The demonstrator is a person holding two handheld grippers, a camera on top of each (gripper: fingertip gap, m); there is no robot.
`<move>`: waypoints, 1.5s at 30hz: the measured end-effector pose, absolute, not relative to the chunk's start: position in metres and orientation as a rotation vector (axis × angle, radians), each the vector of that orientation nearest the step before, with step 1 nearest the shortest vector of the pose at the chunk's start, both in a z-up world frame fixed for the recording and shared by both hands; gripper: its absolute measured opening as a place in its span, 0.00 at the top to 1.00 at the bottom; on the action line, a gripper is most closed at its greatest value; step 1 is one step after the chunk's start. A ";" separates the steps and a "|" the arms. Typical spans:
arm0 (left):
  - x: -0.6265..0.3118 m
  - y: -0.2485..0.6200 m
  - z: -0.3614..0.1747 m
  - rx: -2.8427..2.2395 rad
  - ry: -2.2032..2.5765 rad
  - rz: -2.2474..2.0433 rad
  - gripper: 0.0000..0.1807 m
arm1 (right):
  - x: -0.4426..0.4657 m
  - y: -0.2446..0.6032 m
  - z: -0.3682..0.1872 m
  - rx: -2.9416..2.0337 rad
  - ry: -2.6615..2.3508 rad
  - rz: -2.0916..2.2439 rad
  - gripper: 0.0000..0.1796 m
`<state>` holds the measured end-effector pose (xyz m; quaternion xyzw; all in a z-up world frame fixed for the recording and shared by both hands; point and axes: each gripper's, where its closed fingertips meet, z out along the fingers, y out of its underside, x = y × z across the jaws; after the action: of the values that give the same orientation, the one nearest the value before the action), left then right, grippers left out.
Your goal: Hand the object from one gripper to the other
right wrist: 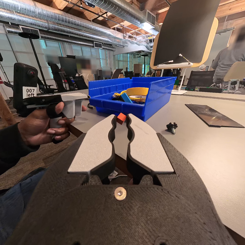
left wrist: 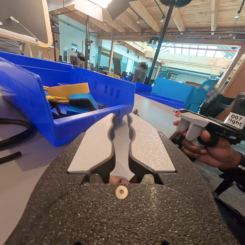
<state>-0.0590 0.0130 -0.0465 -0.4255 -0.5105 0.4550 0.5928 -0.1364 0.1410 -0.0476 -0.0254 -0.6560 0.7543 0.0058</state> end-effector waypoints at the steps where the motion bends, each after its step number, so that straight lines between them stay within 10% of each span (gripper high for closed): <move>1: -0.059 0.013 -0.046 -0.991 -1.184 1.056 0.91 | -0.136 0.140 -0.048 -0.076 -2.056 2.361 0.93; 45: 0.002 0.023 -0.035 -0.990 -1.033 1.248 0.90 | -0.133 0.097 -0.049 -0.049 -2.199 2.406 0.93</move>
<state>0.0021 0.0233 -0.0351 -0.4239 -0.4425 0.5343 0.5823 -0.1334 0.0974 -0.0490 -0.0150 -0.6734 0.7367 -0.0590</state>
